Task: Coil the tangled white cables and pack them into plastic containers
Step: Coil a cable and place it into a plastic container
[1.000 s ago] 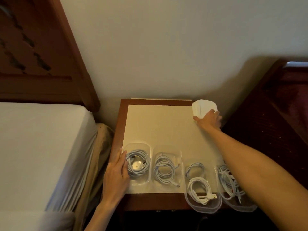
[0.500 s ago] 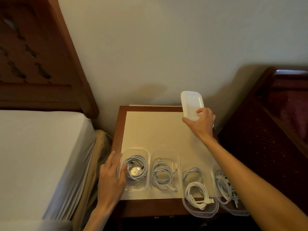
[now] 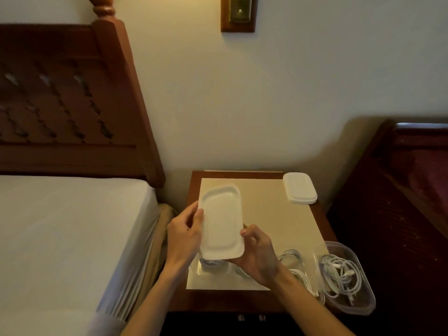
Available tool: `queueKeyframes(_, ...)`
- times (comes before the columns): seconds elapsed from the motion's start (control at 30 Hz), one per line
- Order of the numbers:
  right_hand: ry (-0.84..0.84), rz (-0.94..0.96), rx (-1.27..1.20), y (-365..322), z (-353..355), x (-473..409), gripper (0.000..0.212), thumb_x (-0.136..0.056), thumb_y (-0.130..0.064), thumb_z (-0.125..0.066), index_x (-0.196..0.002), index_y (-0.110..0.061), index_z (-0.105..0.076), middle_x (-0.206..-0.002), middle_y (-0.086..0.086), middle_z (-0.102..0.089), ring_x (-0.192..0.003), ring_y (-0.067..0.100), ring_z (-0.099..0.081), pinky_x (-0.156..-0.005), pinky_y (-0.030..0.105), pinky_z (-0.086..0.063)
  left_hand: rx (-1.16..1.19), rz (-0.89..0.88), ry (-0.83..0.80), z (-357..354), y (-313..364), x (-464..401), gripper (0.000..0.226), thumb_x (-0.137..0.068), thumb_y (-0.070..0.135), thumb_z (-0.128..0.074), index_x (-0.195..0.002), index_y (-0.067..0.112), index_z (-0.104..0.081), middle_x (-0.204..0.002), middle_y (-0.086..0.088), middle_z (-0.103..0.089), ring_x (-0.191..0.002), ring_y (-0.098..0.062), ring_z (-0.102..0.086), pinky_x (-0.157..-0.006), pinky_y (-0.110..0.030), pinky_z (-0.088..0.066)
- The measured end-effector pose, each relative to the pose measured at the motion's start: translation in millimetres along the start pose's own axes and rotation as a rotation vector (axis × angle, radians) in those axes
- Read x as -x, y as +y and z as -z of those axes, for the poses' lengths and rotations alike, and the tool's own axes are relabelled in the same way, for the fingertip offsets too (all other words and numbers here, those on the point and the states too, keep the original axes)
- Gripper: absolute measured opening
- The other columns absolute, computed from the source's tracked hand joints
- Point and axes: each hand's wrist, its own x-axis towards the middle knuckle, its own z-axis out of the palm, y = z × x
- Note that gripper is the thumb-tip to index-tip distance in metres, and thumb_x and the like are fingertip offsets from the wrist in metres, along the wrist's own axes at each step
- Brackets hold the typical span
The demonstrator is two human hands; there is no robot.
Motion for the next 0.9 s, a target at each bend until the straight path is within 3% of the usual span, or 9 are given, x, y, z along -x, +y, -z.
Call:
queueKeyframes(0.1,0.387,0.092,0.545,10,1,0,0.019,-0.086,-0.017,-0.054,-0.102,-0.012,-0.064,-0.098,0.004,-0.07,-0.096,0.023,-0.063,-0.065,0.021,-0.053,-0.09,-0.017,0.019,3,-10,1,0.017,-0.095,0.031,-0.06,-0.101,0.046,-0.062,-0.092,0.027,-0.066,-0.085,0.006,-0.065,-0.059,-0.013,-0.052)
queueKeyframes(0.17,0.589,0.185,0.949,18,7,-3,0.016,-0.088,-0.011,-0.056,-0.099,-0.019,-0.064,-0.091,-0.006,-0.069,-0.084,0.014,-0.064,-0.06,0.01,-0.045,-0.188,-0.011,-0.001,3,-24,-1,0.014,-0.095,0.03,-0.06,-0.099,0.042,-0.064,-0.086,0.026,-0.065,-0.081,0.005,-0.065,-0.058,-0.013,-0.052)
queueKeyframes(0.23,0.586,0.202,1.195,28,16,-7,0.019,-0.087,-0.01,-0.054,-0.1,-0.019,-0.065,-0.088,-0.003,-0.067,-0.076,0.012,-0.061,-0.058,0.015,-0.043,-0.31,-0.007,-0.018,1,-43,-5,0.014,-0.096,0.028,-0.057,-0.102,0.03,-0.07,-0.086,0.016,-0.069,-0.076,-0.003,-0.066,-0.063,-0.022,-0.057)
queueKeyframes(0.37,0.548,0.061,1.652,49,22,-19,0.02,-0.09,-0.014,-0.045,-0.106,-0.009,-0.057,-0.106,0.006,-0.053,-0.091,0.027,-0.056,-0.068,0.03,-0.036,-0.58,-0.036,0.022,-1,-70,-7,0.02,-0.098,0.024,-0.053,-0.102,0.02,-0.072,-0.093,0.005,-0.06,-0.073,-0.003,-0.052,-0.066,-0.016,-0.042)
queueKeyframes(0.5,0.565,-0.007,1.768,63,17,-23,0.024,-0.091,-0.012,-0.042,-0.114,-0.008,-0.05,-0.116,0.007,-0.049,-0.096,0.028,-0.054,-0.074,0.038,-0.046,-0.742,0.007,0.026,1,-89,-5,0.021,-0.098,0.031,-0.052,-0.1,0.018,-0.069,-0.101,0.002,-0.058,-0.076,-0.008,-0.053,-0.072,-0.023,-0.049)
queueKeyframes(0.6,0.549,-0.03,1.827,68,14,-23,0.028,-0.091,-0.01,-0.041,-0.119,-0.007,-0.046,-0.121,0.008,-0.047,-0.103,0.029,-0.051,-0.073,0.038,-0.041,-0.824,0.019,0.015,4,-102,-6,0.025,-0.099,0.033,-0.048,-0.102,0.019,-0.069,-0.1,0.001,-0.063,-0.074,-0.008,-0.054,-0.066,-0.02,-0.047)
queueKeyframes(0.7,0.536,-0.051,1.872,69,10,-24,0.033,-0.089,-0.011,-0.046,-0.122,-0.007,-0.043,-0.123,0.009,-0.046,-0.107,0.028,-0.048,-0.07,0.035,-0.034,-0.807,0.031,0.0,8,-106,-8,0.028,-0.1,0.031,-0.047,-0.1,0.017,-0.071,-0.087,0.002,-0.067,-0.068,-0.008,-0.056,-0.06,-0.02,-0.045)
queueKeyframes(0.8,0.491,-0.043,1.856,73,5,-28,0.041,-0.087,-0.015,-0.053,-0.125,-0.007,-0.041,-0.124,0.009,-0.045,-0.109,0.027,-0.047,-0.074,0.034,-0.039,-0.758,0.017,0.001,17,-109,-9,0.027,-0.1,0.026,-0.048,-0.107,0.014,-0.071,-0.088,-0.001,-0.07,-0.071,-0.011,-0.059,-0.064,-0.026,-0.051)
queueKeyframes(0.9,0.443,-0.034,1.792,79,-3,-36,0.056,-0.083,-0.012,-0.06,-0.133,-0.007,-0.035,-0.126,0.009,-0.04,-0.108,0.026,-0.047,-0.077,0.032,-0.044,-0.727,-0.006,0.026,28,-110,-4,0.027,-0.099,0.024,-0.05,-0.114,0.014,-0.07,-0.092,-0.004,-0.072,-0.07,-0.01,-0.055,-0.06,-0.018,-0.04)
